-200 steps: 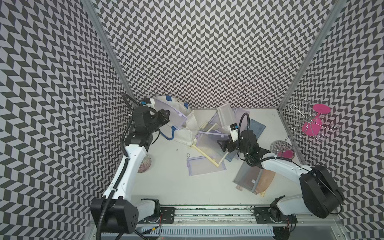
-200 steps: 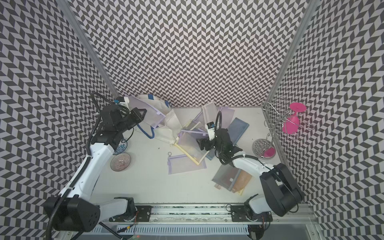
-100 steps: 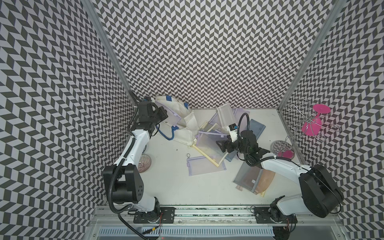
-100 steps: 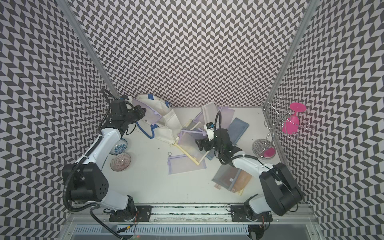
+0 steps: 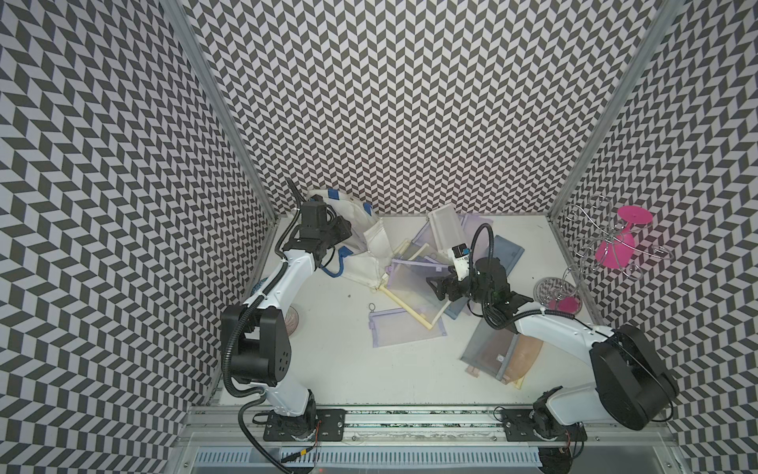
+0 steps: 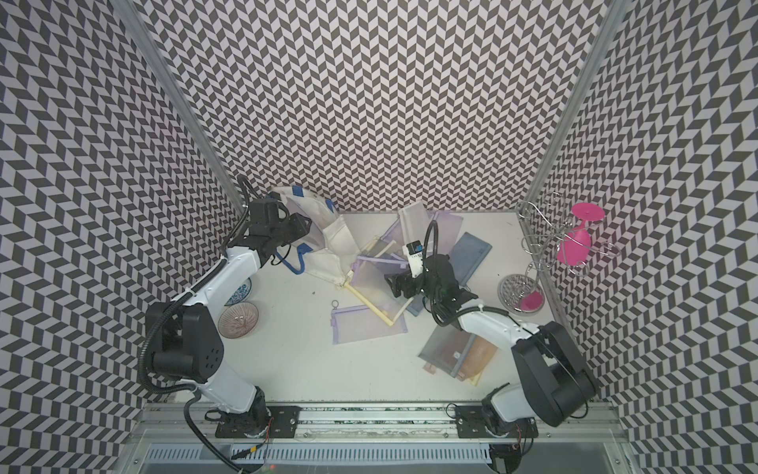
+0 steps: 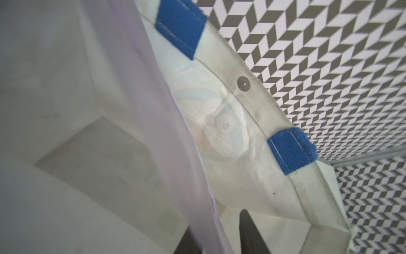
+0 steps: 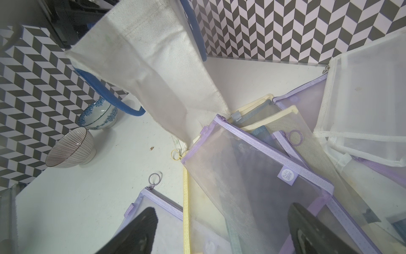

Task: Put the pencil pouch into the canvas bag
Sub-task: Place the pencil pouch in the canvas bag, then pick up the pencil pouch.

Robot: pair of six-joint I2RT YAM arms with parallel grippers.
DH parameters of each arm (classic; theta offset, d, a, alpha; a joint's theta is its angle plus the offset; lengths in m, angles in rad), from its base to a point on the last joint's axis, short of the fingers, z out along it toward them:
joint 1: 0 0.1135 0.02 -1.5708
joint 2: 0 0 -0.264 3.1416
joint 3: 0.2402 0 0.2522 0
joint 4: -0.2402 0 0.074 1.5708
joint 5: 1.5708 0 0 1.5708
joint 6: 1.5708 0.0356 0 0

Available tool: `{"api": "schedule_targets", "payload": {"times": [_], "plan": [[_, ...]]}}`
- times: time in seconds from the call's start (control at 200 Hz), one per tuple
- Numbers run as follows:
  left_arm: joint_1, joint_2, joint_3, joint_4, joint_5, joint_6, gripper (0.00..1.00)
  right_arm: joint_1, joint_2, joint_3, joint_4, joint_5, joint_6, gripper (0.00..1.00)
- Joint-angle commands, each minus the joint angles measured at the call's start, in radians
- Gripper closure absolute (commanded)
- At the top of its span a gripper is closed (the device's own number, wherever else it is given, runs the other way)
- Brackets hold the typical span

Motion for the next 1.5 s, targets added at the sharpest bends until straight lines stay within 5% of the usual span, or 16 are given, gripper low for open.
{"api": "schedule_targets", "payload": {"times": [0.0, 0.09, 0.235, 0.421, 0.606, 0.796, 1.036, 1.187, 1.497], "plan": [[0.005, -0.048, 0.037, -0.045, -0.066, 0.031, 0.47, 0.004, -0.033, -0.014, 0.051, 0.01, -0.002, 0.07], [0.005, -0.076, 0.047, -0.079, -0.096, 0.064, 0.28, 0.003, -0.036, -0.016, 0.053, 0.01, -0.002, 0.07], [0.006, -0.131, 0.055, -0.11, -0.132, 0.098, 0.17, 0.003, -0.036, -0.016, 0.053, 0.012, -0.002, 0.07], [-0.009, -0.221, 0.042, -0.154, -0.156, 0.135, 0.16, 0.003, -0.035, -0.016, 0.05, 0.017, -0.005, 0.07], [-0.132, -0.396, -0.077, -0.211, -0.151, 0.199, 0.14, 0.004, -0.021, -0.006, 0.039, 0.012, -0.005, 0.07], [-0.379, -0.62, -0.313, -0.193, -0.14, 0.084, 0.13, 0.001, 0.034, 0.05, 0.012, 0.062, -0.03, 0.07], [-0.725, -0.682, -0.622, 0.024, -0.186, -0.111, 0.13, -0.028, 0.303, 0.428, -0.221, 0.017, -0.085, 0.07], [-0.735, -0.68, -0.775, 0.196, -0.128, -0.176, 0.12, -0.052, 0.52, 0.658, -0.403, -0.045, -0.126, 0.08], [-0.725, -0.594, -0.812, 0.229, -0.13, -0.148, 0.13, -0.081, 0.537, 0.513, -0.319, -0.126, -0.08, 0.08]]}}
